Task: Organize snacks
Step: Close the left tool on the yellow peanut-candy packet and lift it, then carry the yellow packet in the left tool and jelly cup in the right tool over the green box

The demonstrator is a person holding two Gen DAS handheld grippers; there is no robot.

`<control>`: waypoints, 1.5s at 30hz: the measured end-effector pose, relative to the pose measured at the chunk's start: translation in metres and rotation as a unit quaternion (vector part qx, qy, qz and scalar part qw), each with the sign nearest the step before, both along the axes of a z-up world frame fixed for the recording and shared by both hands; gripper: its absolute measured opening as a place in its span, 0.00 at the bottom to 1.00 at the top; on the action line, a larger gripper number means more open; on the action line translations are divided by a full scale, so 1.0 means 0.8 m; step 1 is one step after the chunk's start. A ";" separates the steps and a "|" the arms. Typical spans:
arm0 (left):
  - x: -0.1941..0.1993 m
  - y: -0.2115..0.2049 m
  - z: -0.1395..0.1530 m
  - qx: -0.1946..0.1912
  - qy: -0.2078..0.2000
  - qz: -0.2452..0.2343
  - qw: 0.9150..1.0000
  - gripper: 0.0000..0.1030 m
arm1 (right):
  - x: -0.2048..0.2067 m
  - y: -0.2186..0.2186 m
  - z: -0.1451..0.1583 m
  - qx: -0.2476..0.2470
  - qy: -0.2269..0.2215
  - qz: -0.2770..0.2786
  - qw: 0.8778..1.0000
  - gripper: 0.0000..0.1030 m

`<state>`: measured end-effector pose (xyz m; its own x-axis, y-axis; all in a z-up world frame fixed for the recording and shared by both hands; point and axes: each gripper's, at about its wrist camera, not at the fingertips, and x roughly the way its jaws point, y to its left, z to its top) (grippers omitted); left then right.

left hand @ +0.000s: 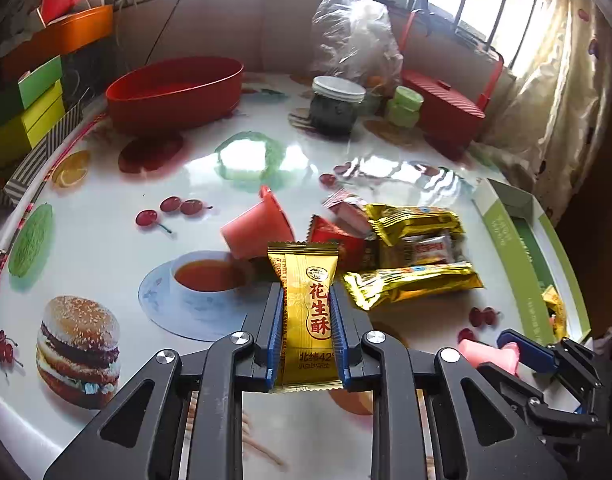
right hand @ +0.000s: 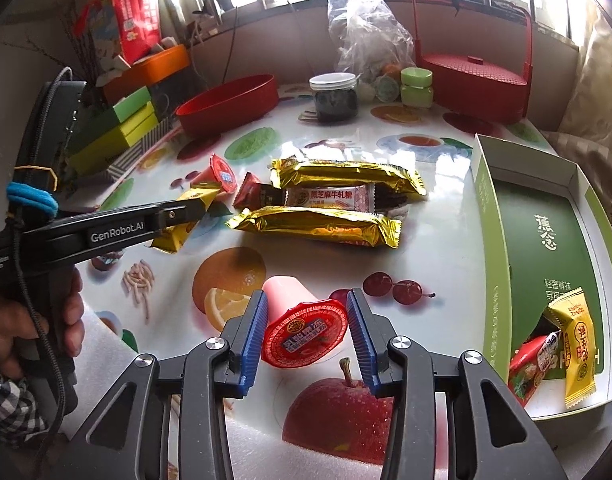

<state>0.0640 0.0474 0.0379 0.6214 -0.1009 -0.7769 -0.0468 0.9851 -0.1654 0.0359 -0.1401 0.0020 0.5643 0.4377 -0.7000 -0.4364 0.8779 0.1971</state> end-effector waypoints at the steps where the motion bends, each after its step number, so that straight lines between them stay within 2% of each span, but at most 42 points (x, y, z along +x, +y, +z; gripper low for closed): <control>1: -0.001 -0.002 0.002 0.000 -0.001 -0.001 1.000 0.22 | -0.001 -0.001 0.001 0.000 -0.001 -0.001 1.000 0.38; 16: -0.018 -0.045 0.031 0.006 -0.031 -0.053 0.998 0.22 | -0.013 -0.029 0.024 0.012 -0.025 -0.034 0.999 0.38; 26: -0.018 -0.082 0.043 0.003 -0.043 -0.091 0.995 0.22 | -0.020 -0.069 0.038 0.017 -0.040 -0.074 0.996 0.38; 45: 0.003 -0.182 0.056 -0.012 -0.054 -0.182 0.982 0.22 | -0.022 -0.168 0.052 0.018 -0.058 -0.168 0.984 0.38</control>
